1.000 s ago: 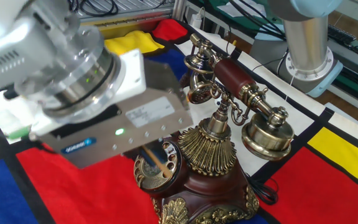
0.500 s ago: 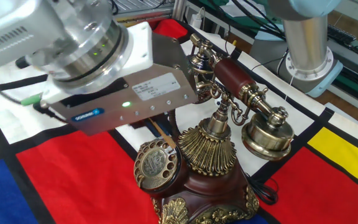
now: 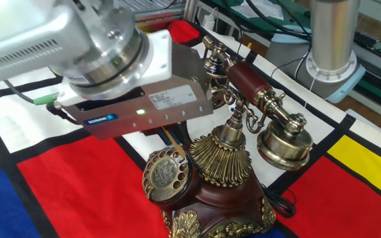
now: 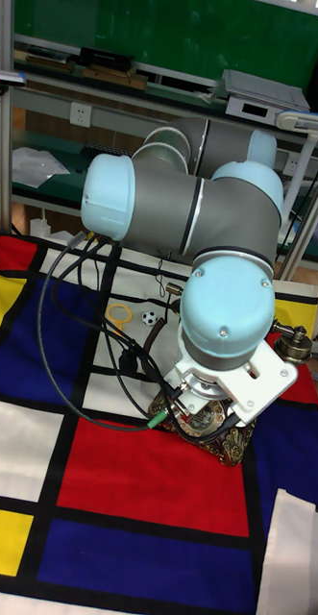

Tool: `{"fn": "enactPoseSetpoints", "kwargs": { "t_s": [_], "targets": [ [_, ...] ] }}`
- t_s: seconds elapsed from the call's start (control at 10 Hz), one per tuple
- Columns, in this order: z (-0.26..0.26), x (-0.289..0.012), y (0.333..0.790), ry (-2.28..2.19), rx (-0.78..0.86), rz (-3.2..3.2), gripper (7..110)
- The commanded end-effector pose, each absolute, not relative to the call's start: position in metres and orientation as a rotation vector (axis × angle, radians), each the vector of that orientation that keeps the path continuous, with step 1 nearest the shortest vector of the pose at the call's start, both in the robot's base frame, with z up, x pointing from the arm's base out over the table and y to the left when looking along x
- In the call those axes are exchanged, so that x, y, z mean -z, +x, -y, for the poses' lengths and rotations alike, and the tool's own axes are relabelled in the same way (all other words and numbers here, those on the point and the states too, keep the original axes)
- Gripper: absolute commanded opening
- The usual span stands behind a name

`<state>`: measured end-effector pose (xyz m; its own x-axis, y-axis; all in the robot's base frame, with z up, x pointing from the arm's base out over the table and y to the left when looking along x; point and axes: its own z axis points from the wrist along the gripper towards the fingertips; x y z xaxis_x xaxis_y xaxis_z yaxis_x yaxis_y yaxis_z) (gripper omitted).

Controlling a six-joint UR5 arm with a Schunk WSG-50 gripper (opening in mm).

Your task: Dial a number on an old rotary phone

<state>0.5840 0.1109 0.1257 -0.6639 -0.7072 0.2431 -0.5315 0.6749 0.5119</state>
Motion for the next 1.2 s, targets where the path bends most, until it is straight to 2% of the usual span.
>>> {"fn": "enactPoseSetpoints", "kwargs": {
  "t_s": [0.0, 0.9, 1.1],
  "targets": [
    [-0.1, -0.118, 0.575, 0.951, 0.504, 2.474, 7],
    [-0.109, -0.129, 0.58, 0.959, 0.569, 2.459, 7],
    [-0.105, -0.122, 0.588, 0.971, 0.529, 2.468, 7]
  ]
}}
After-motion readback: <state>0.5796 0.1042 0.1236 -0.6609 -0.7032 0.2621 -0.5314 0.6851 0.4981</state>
